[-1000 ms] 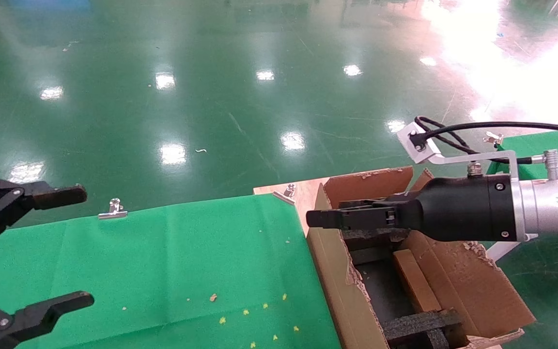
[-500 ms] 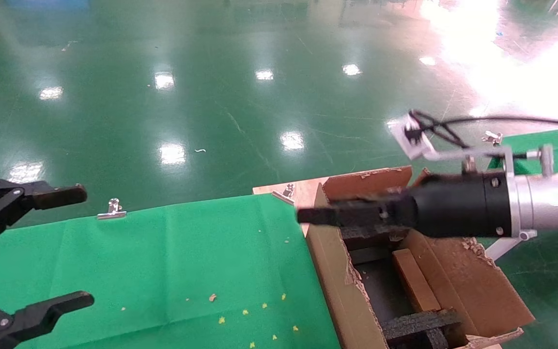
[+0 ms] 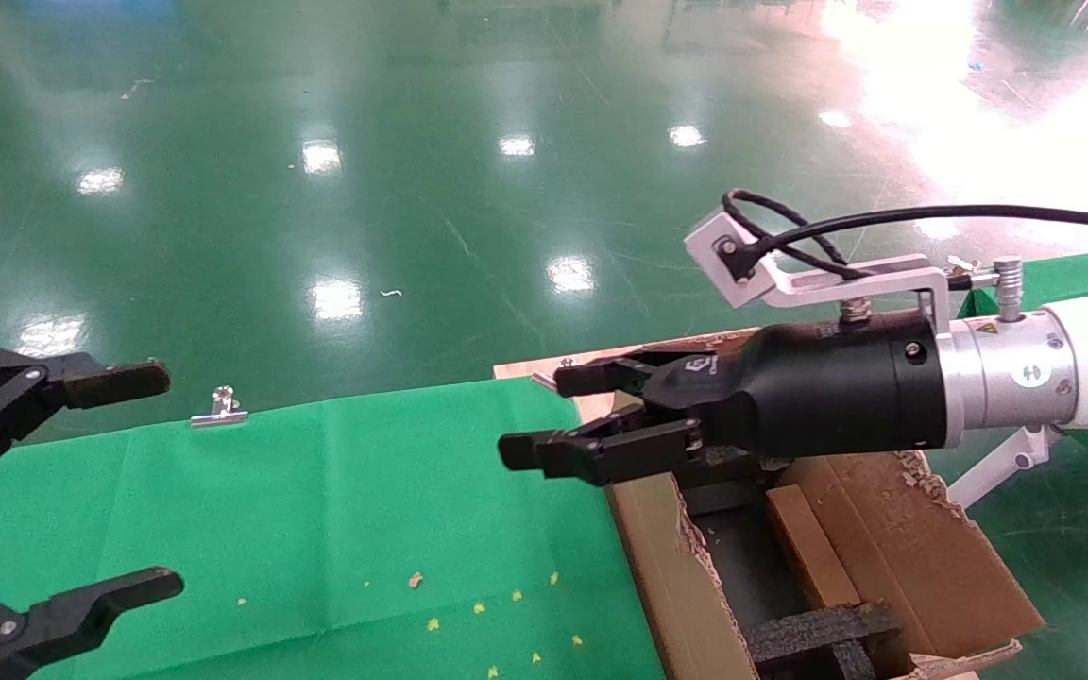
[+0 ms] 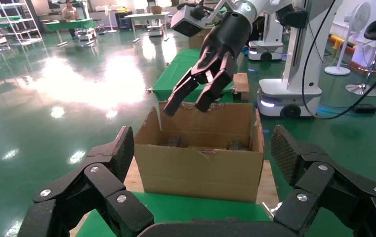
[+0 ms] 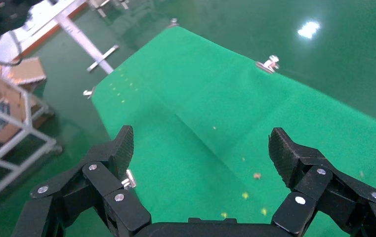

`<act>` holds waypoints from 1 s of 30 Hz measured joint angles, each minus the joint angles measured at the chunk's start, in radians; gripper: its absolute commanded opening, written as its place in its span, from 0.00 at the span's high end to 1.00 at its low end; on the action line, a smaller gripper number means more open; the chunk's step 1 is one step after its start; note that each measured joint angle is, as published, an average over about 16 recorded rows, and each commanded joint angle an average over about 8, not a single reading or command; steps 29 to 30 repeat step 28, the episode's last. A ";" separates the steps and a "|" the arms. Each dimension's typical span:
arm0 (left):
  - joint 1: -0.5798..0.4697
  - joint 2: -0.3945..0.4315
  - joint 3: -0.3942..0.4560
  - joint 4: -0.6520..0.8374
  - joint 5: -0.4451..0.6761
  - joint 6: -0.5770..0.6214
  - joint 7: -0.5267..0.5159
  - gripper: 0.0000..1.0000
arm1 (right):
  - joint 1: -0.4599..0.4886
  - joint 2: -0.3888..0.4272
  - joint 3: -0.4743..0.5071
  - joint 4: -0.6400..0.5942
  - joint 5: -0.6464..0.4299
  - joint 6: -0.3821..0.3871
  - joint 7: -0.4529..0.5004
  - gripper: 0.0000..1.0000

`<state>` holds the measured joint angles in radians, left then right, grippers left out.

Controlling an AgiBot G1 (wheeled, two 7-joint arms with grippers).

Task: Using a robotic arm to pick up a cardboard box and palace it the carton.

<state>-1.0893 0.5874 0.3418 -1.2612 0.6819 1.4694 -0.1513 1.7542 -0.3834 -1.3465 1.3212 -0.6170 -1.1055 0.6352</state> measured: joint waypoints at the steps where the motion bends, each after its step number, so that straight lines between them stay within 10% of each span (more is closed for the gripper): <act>1: 0.000 0.000 0.000 0.000 0.000 0.000 0.000 0.00 | -0.013 -0.004 0.020 -0.001 -0.002 -0.007 -0.008 0.00; 30: 0.000 0.000 0.000 0.000 0.000 0.000 0.000 0.00 | -0.367 -0.123 0.576 -0.020 -0.061 -0.211 -0.242 0.00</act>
